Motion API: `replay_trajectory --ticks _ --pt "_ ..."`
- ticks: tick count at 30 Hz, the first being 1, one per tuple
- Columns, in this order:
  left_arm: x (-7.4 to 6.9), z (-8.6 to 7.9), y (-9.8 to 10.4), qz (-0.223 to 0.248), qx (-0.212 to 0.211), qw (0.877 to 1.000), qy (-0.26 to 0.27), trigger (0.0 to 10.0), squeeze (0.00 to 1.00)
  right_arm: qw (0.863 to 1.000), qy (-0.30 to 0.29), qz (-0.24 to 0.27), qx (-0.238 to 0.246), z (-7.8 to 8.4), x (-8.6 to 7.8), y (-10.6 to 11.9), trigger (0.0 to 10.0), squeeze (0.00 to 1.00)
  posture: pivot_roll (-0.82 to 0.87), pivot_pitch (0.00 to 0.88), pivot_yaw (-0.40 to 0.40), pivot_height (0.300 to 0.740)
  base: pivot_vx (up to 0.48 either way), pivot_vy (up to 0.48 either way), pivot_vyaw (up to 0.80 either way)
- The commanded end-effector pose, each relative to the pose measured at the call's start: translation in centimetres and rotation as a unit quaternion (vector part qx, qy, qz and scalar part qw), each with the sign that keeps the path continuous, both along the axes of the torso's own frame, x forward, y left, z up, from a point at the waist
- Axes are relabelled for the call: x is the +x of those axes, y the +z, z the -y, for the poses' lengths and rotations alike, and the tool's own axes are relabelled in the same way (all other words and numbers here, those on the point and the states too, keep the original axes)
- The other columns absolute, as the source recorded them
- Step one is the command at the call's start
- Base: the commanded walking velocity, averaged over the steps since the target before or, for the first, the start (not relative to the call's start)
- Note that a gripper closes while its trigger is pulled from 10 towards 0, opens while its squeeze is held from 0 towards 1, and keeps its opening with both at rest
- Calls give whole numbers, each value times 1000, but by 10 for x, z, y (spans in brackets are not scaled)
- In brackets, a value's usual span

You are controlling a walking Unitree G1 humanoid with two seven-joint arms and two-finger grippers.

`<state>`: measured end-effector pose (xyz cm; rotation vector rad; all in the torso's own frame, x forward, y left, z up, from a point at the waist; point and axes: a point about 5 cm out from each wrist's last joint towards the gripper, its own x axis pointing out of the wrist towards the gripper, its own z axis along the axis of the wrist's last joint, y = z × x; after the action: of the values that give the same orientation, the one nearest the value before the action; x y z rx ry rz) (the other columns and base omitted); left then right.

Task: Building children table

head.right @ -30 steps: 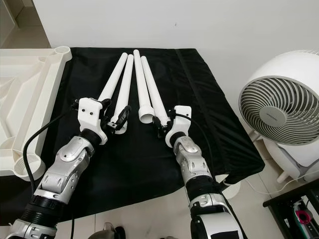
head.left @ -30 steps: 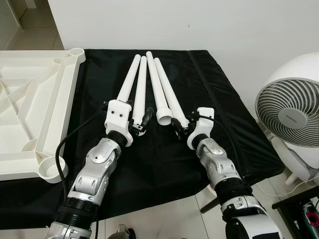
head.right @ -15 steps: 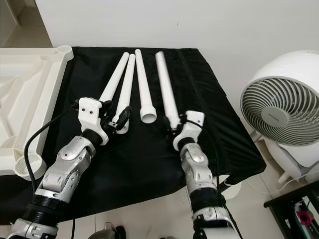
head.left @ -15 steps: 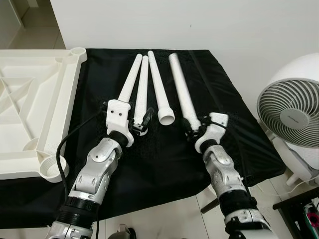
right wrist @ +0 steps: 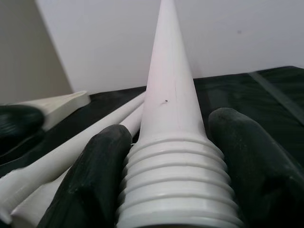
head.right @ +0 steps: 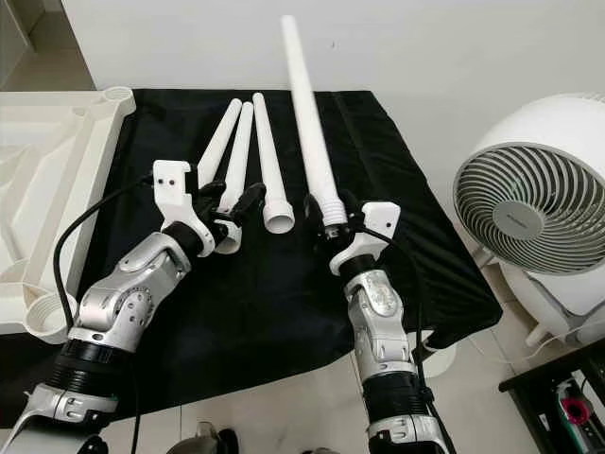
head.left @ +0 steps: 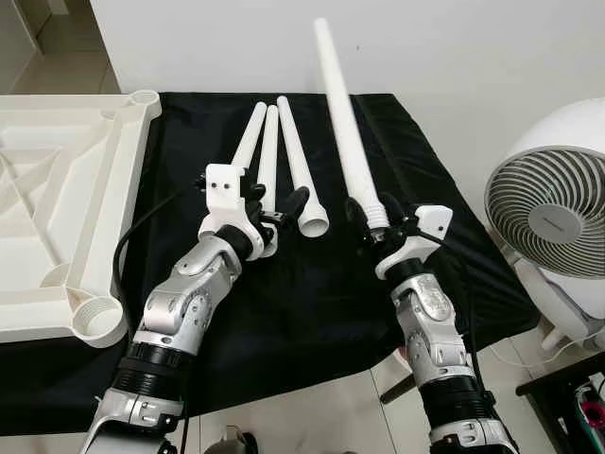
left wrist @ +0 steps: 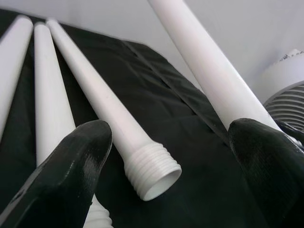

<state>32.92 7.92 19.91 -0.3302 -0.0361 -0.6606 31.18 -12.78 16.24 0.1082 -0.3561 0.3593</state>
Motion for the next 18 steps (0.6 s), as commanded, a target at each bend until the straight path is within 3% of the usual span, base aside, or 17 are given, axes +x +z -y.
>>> replay_trajectory --ticks 1,8,11,13,18 --pt "-7 17 9 30 -21 987 -157 10000 0 999 36 19 -25 -7 -6 2 10000 0 46 88 -28 740 0 0 0" --pt "9 23 21 -8 -48 981 -187 10000 0 992 86 33 -82 -15 -17 -3 10000 0 40 94 -29 740 0 0 0" --pt "9 23 21 -8 -48 981 -187 10000 0 992 86 33 -82 -15 -17 -3 10000 0 40 94 -29 740 0 0 0" --pt "17 27 33 -26 -67 976 -207 10000 0 989 105 39 -97 -18 -23 -3 10000 0 28 100 -28 740 0 0 0" --pt "26 31 36 -52 -60 974 -212 10000 0 985 115 55 -113 -22 -28 1 10000 0 21 102 -26 740 0 0 0"
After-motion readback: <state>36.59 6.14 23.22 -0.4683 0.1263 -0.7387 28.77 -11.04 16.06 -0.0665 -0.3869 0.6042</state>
